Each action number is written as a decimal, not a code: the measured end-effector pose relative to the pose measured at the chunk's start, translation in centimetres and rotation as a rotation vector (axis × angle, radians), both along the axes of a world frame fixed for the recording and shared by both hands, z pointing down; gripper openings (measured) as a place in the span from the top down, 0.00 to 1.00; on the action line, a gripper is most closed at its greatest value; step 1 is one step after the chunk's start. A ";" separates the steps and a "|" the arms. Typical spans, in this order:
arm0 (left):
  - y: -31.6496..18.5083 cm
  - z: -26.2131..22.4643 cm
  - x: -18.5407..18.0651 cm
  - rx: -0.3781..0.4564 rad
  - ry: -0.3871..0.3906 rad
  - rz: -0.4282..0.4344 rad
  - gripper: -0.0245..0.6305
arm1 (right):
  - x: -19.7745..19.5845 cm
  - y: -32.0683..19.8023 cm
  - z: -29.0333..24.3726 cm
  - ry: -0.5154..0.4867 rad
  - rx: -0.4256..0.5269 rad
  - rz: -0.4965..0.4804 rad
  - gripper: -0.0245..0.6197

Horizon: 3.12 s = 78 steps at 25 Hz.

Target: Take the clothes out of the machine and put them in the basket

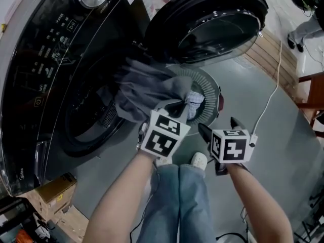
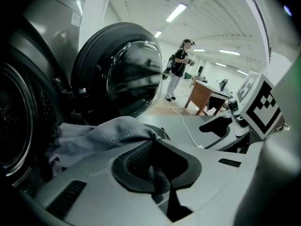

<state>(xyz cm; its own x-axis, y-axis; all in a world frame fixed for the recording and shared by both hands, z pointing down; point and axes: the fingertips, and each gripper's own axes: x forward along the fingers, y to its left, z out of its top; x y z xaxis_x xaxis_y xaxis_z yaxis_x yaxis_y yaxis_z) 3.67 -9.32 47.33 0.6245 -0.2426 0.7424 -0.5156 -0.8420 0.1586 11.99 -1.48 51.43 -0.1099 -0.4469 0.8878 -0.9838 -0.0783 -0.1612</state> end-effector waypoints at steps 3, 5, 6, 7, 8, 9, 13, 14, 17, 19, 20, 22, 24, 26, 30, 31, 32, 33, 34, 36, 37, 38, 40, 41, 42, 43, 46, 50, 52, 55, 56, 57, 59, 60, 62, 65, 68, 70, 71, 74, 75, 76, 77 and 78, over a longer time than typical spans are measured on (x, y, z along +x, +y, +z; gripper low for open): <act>-0.1 0.9 -0.7 0.003 -0.021 -0.011 0.92 | -0.1 -0.1 0.2 -0.003 -0.002 0.011 0.17; -0.2 2.1 -1.5 0.026 -0.092 -0.023 0.91 | -0.3 -0.2 0.3 -0.007 -0.003 0.013 0.17; -0.2 2.7 -1.8 0.028 -0.118 -0.034 0.83 | -0.4 -0.2 0.3 -0.008 -0.003 0.010 0.17; -0.2 3.2 -2.1 0.013 -0.132 -0.049 0.61 | -0.5 -0.2 0.3 -0.008 -0.004 0.007 0.17; -0.2 3.7 -2.3 -0.013 -0.140 -0.066 0.41 | -0.6 -0.2 0.3 -0.008 -0.005 0.004 0.17; -0.1 4.1 -2.6 -0.039 -0.145 -0.082 0.36 | -0.7 -0.2 0.4 -0.008 -0.005 0.000 0.17; -0.7 4.9 -4.2 -0.046 -0.181 -0.110 0.34 | -0.9 -0.1 0.7 -0.011 -0.010 -0.001 0.17; -0.9 5.0 -4.7 -0.039 -0.194 -0.113 0.33 | -0.9 -0.1 0.8 -0.011 -0.011 -0.001 0.17; -1.7 5.7 -6.8 -0.015 -0.244 -0.124 0.30 | -1.3 0.0 1.3 -0.012 -0.017 -0.005 0.17; -2.5 6.1 -8.4 0.002 -0.274 -0.129 0.30 | -1.9 -0.1 1.6 -0.016 -0.021 -0.011 0.17; -3.0 6.2 -9.3 0.011 -0.288 -0.131 0.29 | -2.2 -0.2 1.8 -0.020 -0.021 -0.013 0.17; -4.0 6.4 -11.0 0.031 -0.319 -0.136 0.29 | -2.9 -0.6 2.1 -0.028 -0.019 -0.015 0.17; -5.3 6.5 -12.5 0.065 -0.354 -0.145 0.29 | -3.7 -1.1 2.3 -0.040 -0.016 -0.013 0.17; -6.7 6.5 -14.1 0.102 -0.399 -0.163 0.29 | -4.4 -1.5 2.6 -0.050 -0.013 -0.012 0.17; -9.1 7.7 -16.7 0.129 -0.486 -0.183 0.29 | -5.4 -2.2 3.6 -0.062 -0.013 -0.017 0.17; -9.7 8.1 -17.3 0.132 -0.509 -0.185 0.29 | -5.6 -2.4 3.8 -0.066 -0.012 -0.016 0.17; -10.4 8.6 -17.9 0.141 -0.533 -0.189 0.29 | -5.7 -2.5 4.2 -0.068 -0.011 -0.015 0.17; -11.2 9.0 -18.5 0.155 -0.555 -0.196 0.29 | -5.7 -2.6 4.6 -0.068 -0.011 -0.015 0.17; -12.1 9.4 -19.1 0.170 -0.572 -0.206 0.29 | -5.7 -2.7 5.1 -0.064 -0.013 -0.016 0.17; -13.7 10.4 -20.1 0.188 -0.595 -0.226 0.29 | -5.8 -2.7 6.2 -0.054 -0.019 -0.012 0.17; -14.4 11.0 -20.5 0.190 -0.603 -0.233 0.29 | -5.8 -2.7 6.7 -0.050 -0.020 -0.006 0.17; -15.0 11.6 -20.9 0.189 -0.609 -0.238 0.27 | -5.8 -2.8 7.2 -0.047 -0.020 0.003 0.17; -16.2 12.9 -21.5 0.179 -0.624 -0.238 0.23 | -6.0 -3.0 8.0 -0.044 -0.017 0.017 0.17; -16.7 13.5 -21.6 0.172 -0.632 -0.236 0.22 | -6.1 -3.1 8.3 -0.045 -0.016 0.020 0.17; -17.2 13.9 -21.6 0.163 -0.636 -0.233 0.21 | -6.3 -3.2 8.6 -0.047 -0.016 0.019 0.17; -17.5 14.4 -21.5 0.150 -0.636 -0.229 0.21 | -6.4 -3.3 8.8 -0.049 -0.017 0.017 0.17; -18.1 15.3 -21.1 0.092 -0.621 -0.215 0.21 | -6.7 -3.7 9.2 -0.052 -0.012 0.015 0.17; -17.5 15.6 -20.5 0.085 -0.594 -0.183 0.34 | -6.6 -3.5 9.1 -0.056 -0.009 0.051 0.17; -17.0 15.3 -20.5 0.110 -0.603 -0.171 0.38 | -6.4 -3.0 9.0 -0.062 -0.016 0.079 0.17; -16.9 13.9 -20.9 0.153 -0.622 -0.182 0.53 | -6.6 -2.2 8.4 -0.064 -0.023 0.087 0.18; -16.9 13.1 -21.0 0.171 -0.620 -0.190 0.76 | -6.6 -1.9 8.1 -0.062 -0.026 0.083 0.18; -16.8 12.5 -21.0 0.178 -0.612 -0.198 0.86 | -6.6 -1.7 7.8 -0.060 -0.028 0.080 0.19; -16.2 11.7 -21.0 0.165 -0.597 -0.210 0.87 | -6.5 -1.2 7.1 -0.063 -0.030 0.083 0.19; -15.9 11.3 -20.9 0.158 -0.590 -0.215 0.87 | -6.5 -1.1 6.7 -0.066 -0.027 0.085 0.20; -15.4 10.5 -20.6 0.153 -0.572 -0.225 0.87 | -6.3 -1.1 5.9 -0.068 -0.021 0.083 0.20; -14.0 9.1 -19.6 0.145 -0.531 -0.229 0.88 | -5.7 -0.9 4.6 -0.064 -0.013 0.067 0.21; -12.2 7.7 -18.0 0.130 -0.486 -0.217 0.88 | -5.0 -1.0 3.2 -0.057 -0.002 0.054 0.21; -11.1 6.8 -16.8 0.116 -0.452 -0.216 0.88 | -4.5 -0.9 2.3 -0.055 0.004 0.045 0.22; -10.5 6.3 -16.1 0.105 -0.431 -0.220 0.88 | -4.3 -0.9 1.8 -0.054 0.007 0.041 0.22; -8.6 4.8 -13.5 0.063 -0.351 -0.217 0.88 | -3.6 -0.8 0.6 -0.053 0.012 0.025 0.23; -7.9 4.4 -12.5 0.046 -0.321 -0.204 0.88 | -3.3 -0.7 0.3 -0.052 0.014 0.020 0.23; -7.2 4.0 -11.5 0.031 -0.293 -0.187 0.88 | -3.1 -0.6 0.0 -0.051 0.015 0.016 0.23; -6.5 3.7 -10.5 0.019 -0.269 -0.169 0.88 | -2.8 -0.6 -0.3 -0.050 0.018 0.012 0.23; -5.9 3.3 -9.6 0.010 -0.247 -0.156 0.88 | -2.5 -0.5 -0.5 -0.049 0.020 0.008 0.23</act>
<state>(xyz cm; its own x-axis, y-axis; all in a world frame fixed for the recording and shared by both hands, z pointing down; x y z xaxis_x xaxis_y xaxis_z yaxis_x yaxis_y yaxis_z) -5.92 -15.24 50.68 0.3794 -0.3291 0.8647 -0.6609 -0.7504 0.0044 9.50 -2.02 50.89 -0.1492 -0.4657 0.8723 -0.9740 -0.0828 -0.2107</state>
